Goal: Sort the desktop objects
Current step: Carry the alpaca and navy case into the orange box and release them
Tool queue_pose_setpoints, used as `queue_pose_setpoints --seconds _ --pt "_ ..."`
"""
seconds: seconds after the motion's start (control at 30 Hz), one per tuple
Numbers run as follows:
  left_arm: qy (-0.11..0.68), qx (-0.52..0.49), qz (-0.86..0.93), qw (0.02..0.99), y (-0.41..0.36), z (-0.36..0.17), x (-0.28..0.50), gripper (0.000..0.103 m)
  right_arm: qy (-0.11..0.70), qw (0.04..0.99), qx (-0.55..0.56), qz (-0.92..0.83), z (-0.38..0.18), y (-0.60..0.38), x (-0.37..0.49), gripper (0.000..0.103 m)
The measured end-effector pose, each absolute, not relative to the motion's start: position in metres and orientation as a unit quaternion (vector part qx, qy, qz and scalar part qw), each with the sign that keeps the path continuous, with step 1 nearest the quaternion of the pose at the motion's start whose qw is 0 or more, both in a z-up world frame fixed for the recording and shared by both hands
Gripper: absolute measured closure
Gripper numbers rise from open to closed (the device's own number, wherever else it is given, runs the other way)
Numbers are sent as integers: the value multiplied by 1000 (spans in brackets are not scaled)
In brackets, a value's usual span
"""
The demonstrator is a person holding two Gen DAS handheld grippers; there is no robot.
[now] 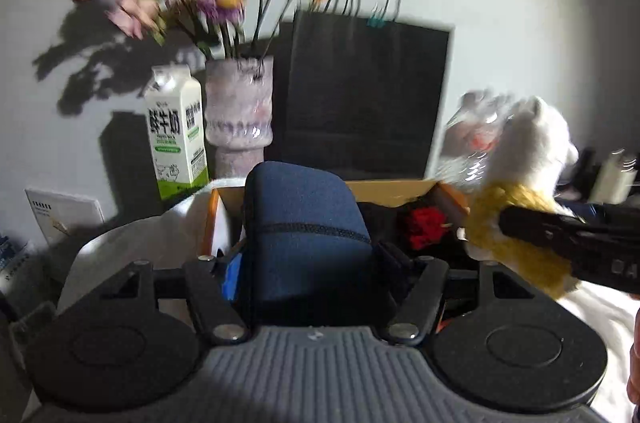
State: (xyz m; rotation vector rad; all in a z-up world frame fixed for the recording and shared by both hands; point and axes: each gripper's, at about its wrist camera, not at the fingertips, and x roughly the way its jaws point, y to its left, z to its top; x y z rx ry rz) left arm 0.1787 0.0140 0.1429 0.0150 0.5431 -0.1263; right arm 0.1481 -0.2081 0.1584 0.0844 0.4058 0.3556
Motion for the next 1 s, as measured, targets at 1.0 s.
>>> queue_pose_setpoints --seconds 1.0 --pt "340 41 -7 940 28 162 232 4 350 931 6 104 143 -185 252 24"
